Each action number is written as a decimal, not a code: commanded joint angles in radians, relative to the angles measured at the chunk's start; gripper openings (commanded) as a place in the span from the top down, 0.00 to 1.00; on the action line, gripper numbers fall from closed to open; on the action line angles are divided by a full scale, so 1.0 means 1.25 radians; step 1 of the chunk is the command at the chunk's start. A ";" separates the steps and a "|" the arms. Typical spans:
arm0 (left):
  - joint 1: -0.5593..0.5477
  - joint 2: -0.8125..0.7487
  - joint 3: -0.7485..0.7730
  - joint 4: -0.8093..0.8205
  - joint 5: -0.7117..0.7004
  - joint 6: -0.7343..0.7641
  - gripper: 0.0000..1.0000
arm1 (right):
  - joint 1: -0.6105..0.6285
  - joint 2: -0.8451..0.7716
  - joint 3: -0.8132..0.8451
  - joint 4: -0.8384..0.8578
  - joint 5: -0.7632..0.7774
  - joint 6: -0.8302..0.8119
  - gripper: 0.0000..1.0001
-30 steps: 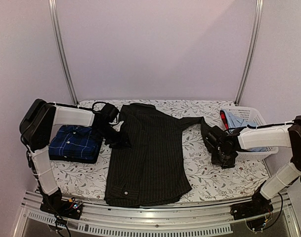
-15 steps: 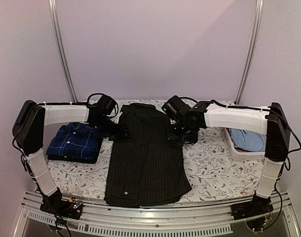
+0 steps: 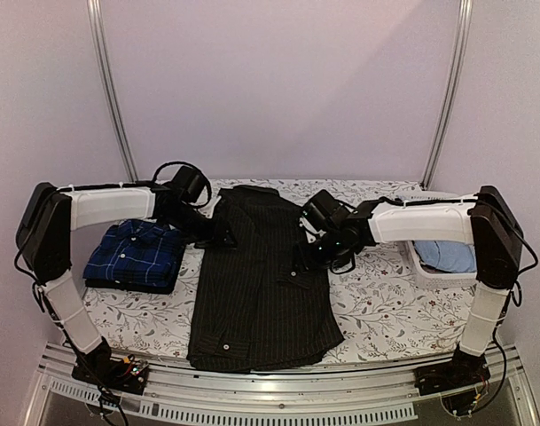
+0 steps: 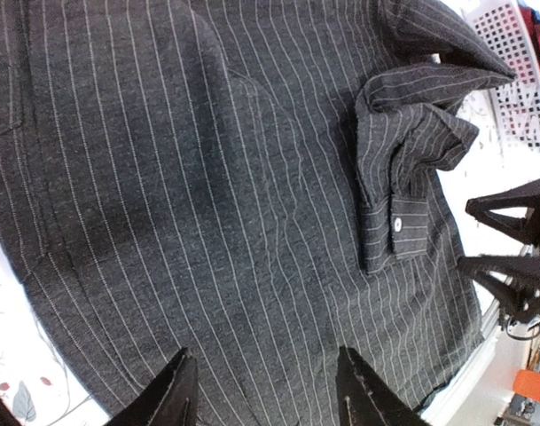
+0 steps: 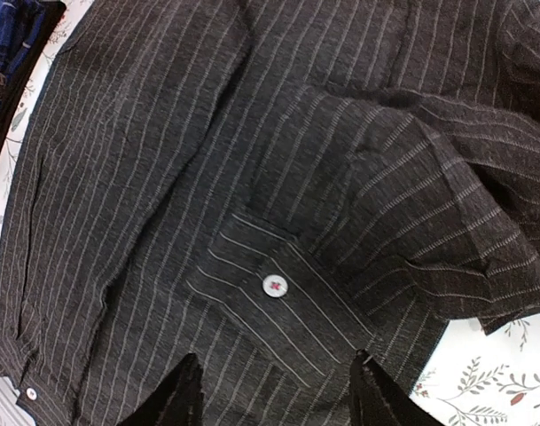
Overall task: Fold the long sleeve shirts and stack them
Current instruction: Place the 1/3-folded shirt at the center of the board, then pick up the 1/3-folded shirt from the center of the board, then pass from the right arm to the left, then smooth out the 1/3-folded shirt at the center of the board.
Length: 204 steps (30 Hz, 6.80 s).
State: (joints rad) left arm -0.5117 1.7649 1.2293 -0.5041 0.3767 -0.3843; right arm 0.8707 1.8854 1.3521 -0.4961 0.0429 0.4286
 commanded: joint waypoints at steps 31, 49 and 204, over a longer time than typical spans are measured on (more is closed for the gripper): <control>-0.063 0.007 0.038 -0.002 -0.014 0.019 0.47 | -0.033 0.069 -0.065 0.076 -0.045 0.136 0.51; -0.146 -0.014 -0.007 0.148 -0.055 0.078 0.48 | -0.057 0.058 -0.007 0.157 -0.145 0.166 1.00; -0.212 -0.298 -0.065 0.023 0.311 0.101 1.00 | -0.392 0.521 0.663 0.215 -0.167 -0.078 1.00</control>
State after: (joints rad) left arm -0.7887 1.3708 1.1122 -0.5499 0.7921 -0.2379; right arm 0.3889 2.5256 2.1418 -0.2955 -0.1905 0.3458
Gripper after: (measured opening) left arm 0.007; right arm 0.003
